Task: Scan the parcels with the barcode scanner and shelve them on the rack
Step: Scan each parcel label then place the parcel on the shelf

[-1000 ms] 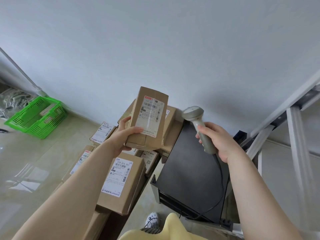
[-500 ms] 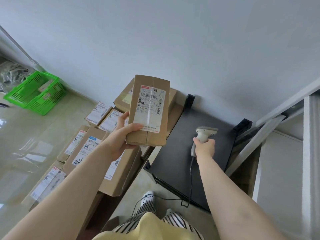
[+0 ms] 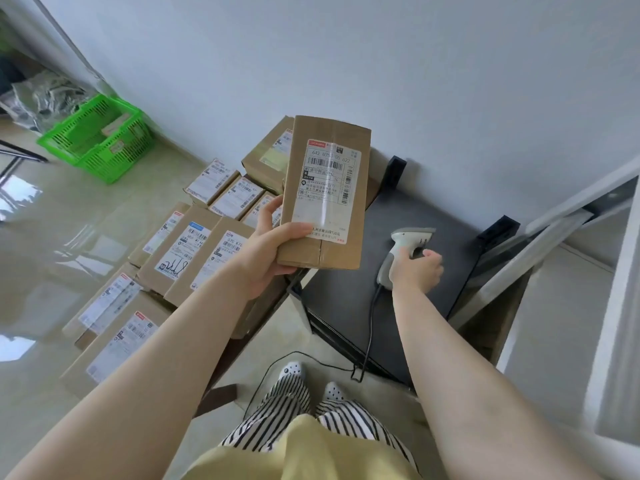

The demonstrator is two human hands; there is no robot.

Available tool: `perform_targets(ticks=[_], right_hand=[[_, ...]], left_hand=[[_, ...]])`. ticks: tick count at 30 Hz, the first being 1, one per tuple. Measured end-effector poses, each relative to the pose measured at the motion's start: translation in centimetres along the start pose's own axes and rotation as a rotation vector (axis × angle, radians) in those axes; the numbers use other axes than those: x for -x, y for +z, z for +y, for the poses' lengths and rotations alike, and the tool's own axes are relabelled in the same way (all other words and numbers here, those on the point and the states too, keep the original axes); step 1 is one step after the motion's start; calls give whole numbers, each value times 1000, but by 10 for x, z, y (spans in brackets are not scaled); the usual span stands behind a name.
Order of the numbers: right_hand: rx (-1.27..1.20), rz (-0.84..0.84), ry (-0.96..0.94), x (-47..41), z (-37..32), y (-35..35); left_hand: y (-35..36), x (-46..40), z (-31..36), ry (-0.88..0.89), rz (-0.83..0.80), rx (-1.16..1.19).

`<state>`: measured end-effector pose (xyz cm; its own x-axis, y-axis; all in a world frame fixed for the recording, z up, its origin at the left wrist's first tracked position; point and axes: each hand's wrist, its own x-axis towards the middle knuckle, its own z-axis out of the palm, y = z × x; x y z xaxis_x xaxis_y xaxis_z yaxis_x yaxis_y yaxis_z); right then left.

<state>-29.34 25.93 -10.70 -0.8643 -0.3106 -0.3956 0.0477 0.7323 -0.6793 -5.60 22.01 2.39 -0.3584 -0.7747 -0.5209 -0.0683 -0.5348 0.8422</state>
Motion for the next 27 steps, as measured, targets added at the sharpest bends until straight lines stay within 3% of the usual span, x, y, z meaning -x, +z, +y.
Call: perform_targets(ticks=[2,5,9,11,17,27], right_hand=[[-152,-24,-40,18,-15,-9],[-525,-342,-75,61,-36,-31],[-517,-788,-132,119,-32,-67],[-481,-925,-156,144,-14,-83],[-469,-988,-55,221,80,-127],[-446,-879,159,308,241,-190]], left_hand=[[3,8,-3,14,17,5],[7,19,-5,28,48,18],[11,40,-12,62,23,14],[13,59,-21,86,-18,-14],[3,143,-94,36,-149,-57],[8,259,-215,-234,-316,-169]])
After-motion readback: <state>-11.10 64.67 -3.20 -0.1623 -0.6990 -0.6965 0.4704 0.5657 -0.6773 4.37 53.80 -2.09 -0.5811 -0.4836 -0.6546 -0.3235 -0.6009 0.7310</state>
